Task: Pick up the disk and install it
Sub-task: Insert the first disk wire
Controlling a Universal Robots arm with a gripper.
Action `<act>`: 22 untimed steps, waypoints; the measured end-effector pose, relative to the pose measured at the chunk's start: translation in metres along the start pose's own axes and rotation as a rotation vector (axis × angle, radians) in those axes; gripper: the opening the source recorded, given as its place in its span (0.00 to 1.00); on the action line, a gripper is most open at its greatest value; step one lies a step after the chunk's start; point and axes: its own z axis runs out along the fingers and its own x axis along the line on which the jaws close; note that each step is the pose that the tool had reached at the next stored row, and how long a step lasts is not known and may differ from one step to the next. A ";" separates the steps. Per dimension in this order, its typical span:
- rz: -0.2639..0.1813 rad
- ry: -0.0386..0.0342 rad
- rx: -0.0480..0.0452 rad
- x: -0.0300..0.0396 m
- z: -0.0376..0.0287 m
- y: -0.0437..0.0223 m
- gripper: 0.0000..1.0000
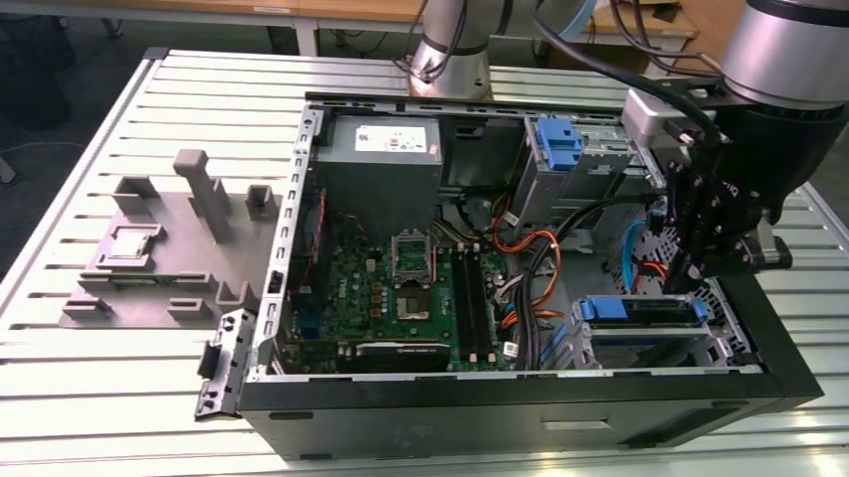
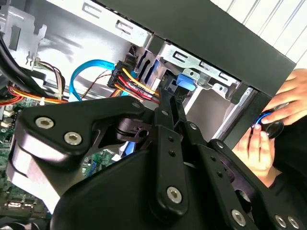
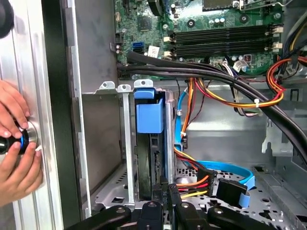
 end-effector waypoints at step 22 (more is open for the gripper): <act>0.032 -0.0463 -0.0098 0.0130 0.0042 -0.0014 0.17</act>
